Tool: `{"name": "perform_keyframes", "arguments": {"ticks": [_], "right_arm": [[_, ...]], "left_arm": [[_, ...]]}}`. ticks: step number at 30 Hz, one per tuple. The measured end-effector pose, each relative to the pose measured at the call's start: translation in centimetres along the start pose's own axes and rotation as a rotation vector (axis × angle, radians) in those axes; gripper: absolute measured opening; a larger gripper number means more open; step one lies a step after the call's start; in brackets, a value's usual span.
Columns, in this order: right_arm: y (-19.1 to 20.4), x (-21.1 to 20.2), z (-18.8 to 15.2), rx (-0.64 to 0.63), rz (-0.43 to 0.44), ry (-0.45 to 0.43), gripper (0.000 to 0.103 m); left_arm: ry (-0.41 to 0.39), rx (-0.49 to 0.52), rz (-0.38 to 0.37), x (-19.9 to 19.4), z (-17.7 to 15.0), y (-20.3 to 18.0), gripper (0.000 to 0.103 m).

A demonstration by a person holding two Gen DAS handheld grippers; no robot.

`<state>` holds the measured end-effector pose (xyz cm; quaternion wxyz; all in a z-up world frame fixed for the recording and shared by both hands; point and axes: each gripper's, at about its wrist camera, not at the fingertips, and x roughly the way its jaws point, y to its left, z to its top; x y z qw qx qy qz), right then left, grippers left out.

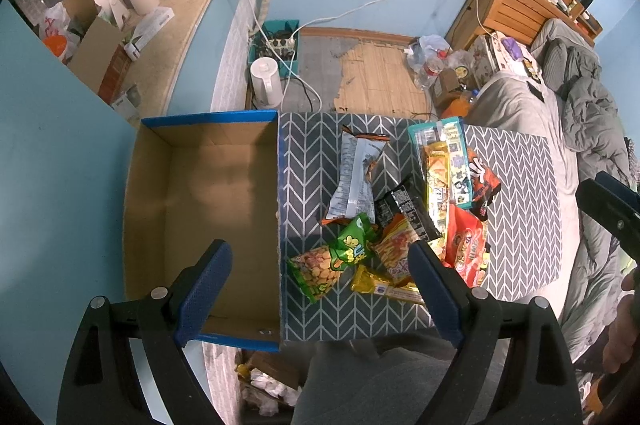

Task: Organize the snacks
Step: 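Move both tools down toward the snack pile on the chevron cloth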

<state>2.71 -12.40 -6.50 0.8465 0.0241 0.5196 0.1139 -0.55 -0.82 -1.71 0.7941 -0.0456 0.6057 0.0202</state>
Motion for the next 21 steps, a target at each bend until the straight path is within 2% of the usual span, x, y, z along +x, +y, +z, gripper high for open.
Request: {"name": "perform_keyframes", "arguments": {"ticks": [7,21], "right_arm": [[0.0,0.9,-0.6,-0.024,-0.006,0.02,0.101],[-1.8,6.7,-1.2,-0.076,0.015,0.161,0.101]], "left_arm": [[-0.005,0.015,0.012,0.3,-0.2,-0.1,0.091],[0.062,0.062,0.028,6.7,0.6,0.0,0.091]]}}
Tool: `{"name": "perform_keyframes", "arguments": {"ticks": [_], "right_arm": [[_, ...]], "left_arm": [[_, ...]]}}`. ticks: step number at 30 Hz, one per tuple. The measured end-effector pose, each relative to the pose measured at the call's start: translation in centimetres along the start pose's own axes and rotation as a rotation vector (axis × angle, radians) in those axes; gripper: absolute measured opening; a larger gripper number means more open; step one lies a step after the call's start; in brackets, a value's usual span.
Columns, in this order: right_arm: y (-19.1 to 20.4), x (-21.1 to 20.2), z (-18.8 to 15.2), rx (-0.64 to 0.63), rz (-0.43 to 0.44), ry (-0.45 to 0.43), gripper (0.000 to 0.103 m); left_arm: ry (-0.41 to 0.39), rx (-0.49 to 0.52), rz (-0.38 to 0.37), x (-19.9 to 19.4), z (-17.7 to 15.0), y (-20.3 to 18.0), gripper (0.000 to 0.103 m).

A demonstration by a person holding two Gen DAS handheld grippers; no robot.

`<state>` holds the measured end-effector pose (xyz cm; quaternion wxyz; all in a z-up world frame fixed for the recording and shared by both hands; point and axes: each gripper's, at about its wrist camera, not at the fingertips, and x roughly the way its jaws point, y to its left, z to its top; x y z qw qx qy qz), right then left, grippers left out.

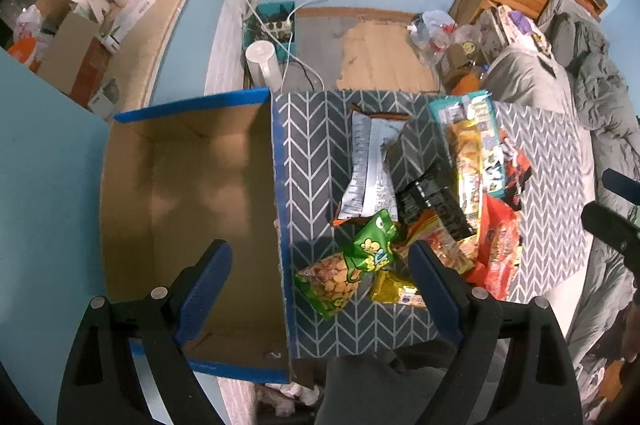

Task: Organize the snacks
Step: 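Move both tools down toward the snack pile on the chevron cloth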

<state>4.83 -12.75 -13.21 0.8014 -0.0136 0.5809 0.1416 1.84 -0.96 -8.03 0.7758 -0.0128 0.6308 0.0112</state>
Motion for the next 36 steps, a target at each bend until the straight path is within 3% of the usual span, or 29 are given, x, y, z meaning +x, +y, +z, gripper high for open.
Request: {"name": "perform_keyframes", "arguments": {"ticks": [6,18,36], "right_arm": [[0.4,3.7,-0.7,-0.035,0.028,0.066,0.101],[1.5,11.8,-2.4,-0.095,0.062,0.229,0.101],[1.4,17.4,-3.1,-0.081,0.083,0.341,0.09]], "left_arm": [[0.025,0.009,-0.012,2.6,-0.5,-0.6,0.091],[0.057,0.092,0.069,6.1,-2.6,-1.6,0.091],[0.091,0.164,0.163,10.2,-4.0,-2.8,0.091]]}}
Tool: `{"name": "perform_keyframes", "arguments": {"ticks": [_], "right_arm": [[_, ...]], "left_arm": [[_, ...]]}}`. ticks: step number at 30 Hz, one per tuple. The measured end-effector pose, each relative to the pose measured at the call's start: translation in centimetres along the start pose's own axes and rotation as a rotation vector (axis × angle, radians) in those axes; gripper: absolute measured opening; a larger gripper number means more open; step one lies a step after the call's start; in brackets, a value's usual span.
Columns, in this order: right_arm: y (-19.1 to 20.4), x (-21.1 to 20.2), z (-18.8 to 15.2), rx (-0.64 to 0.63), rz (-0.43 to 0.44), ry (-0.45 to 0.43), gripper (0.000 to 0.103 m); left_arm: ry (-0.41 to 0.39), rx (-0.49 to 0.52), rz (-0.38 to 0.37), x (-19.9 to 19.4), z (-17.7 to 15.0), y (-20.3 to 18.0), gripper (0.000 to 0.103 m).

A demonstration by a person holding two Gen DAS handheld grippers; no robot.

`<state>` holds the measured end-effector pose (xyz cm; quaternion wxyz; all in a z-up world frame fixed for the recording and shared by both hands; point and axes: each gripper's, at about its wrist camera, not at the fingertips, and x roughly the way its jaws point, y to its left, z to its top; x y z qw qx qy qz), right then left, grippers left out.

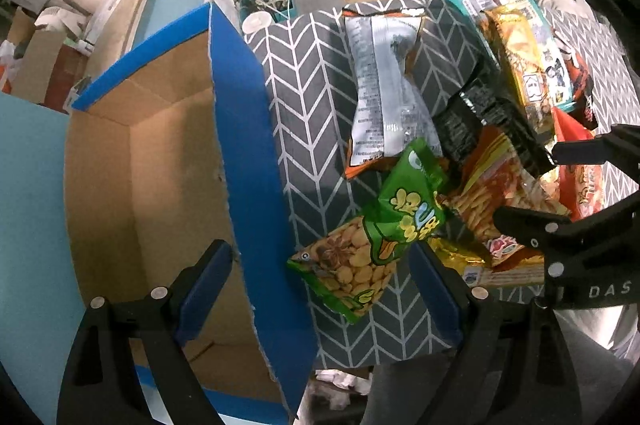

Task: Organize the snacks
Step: 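Move both tools down toward the snack pile on the chevron cloth, then grasp the white chip bag with the left tool while the right tool grasps the black snack bag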

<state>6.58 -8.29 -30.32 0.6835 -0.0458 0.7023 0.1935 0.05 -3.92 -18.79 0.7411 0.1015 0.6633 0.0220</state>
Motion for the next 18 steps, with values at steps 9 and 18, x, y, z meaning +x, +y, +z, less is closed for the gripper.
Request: {"name": "perform_keyframes", "arguments": {"ticks": [9,18], "right_arm": [[0.6,1.6,0.7,-0.025,0.002,0.017,0.071],[-0.7,-0.8,-0.1,-0.012,0.091,-0.021,0.029]], "left_arm": [[0.028,-0.002,0.006,1.0,0.6,0.3,0.091],[0.039,-0.021,-0.022,0.7,1.9,0.5,0.091]]}}
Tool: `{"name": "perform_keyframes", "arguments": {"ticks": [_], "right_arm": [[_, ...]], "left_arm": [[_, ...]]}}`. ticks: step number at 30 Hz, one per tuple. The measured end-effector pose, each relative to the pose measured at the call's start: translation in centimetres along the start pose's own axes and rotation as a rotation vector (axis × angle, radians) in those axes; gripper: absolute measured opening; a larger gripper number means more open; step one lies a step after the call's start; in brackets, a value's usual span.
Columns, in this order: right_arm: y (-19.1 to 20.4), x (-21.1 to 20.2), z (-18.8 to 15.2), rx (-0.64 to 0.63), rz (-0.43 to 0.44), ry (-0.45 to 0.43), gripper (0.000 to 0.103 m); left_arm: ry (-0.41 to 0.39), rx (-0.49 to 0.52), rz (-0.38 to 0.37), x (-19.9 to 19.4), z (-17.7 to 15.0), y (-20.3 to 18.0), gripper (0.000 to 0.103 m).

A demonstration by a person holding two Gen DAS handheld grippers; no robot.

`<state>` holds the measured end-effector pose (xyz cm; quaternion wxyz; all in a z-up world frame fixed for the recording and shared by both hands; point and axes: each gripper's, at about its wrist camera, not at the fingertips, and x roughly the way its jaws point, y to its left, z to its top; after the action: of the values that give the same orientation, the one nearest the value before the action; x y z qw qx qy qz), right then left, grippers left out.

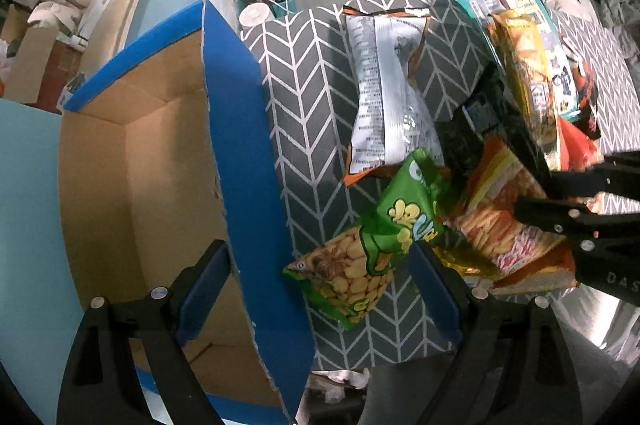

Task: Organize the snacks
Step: 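Grasp the white chip bag with the left tool while the right tool grasps the black snack bag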

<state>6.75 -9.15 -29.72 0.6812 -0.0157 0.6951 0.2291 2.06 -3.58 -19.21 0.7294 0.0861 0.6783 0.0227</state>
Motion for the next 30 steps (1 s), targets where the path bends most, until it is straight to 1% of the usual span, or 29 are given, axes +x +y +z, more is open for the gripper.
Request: {"name": "perform_keyframes", "arguments": {"ticks": [4,7,9,13,15,17,18,21,25,30], "right_arm": [[-0.8,-1.0,-0.5,0.013,0.017,-0.012,0.021],[-1.2,-2.0,-0.8,0.019,0.007,-0.041,0.012],[-1.7,-3.0,-1.0,0.028,0.009,-0.065,0.012],[-2.9,-3.3,-0.9,0.066,0.037,-0.067,0.012],[-3.3,-3.3,-0.8,0.075,0.04,-0.066,0.016],[-3.6,-3.3,-0.7,0.087,0.048,-0.064,0.037],[-3.7,-3.2,-0.5,0.088,0.054,-0.072,0.04],[-3.5,-3.9,0.0,0.074,0.076,-0.084,0.04],[-2.6,-4.0,1.3,0.015,0.104,-0.115,0.04],[-2.3,-2.0,3.0,-0.014,0.1,-0.081,0.04]], "left_arm": [[0.022,-0.026,-0.026,0.0,0.9,0.4,0.091],[0.036,-0.045,-0.042,-0.6,1.4,0.6,0.091],[0.037,-0.05,-0.046,-1.1,1.7,0.7,0.091],[0.021,-0.058,-0.066,-2.7,1.9,0.4,0.091],[0.011,-0.054,-0.072,-3.0,2.1,0.1,0.091],[0.008,-0.041,-0.073,-3.1,2.5,-0.5,0.091],[0.008,-0.032,-0.072,-3.0,2.7,-0.8,0.091],[0.003,-0.011,-0.067,-2.9,3.2,-1.5,0.091],[-0.008,-0.011,-0.08,-2.8,4.0,-1.8,0.091],[0.004,-0.017,-0.062,-1.7,5.1,-1.6,0.091]]}}
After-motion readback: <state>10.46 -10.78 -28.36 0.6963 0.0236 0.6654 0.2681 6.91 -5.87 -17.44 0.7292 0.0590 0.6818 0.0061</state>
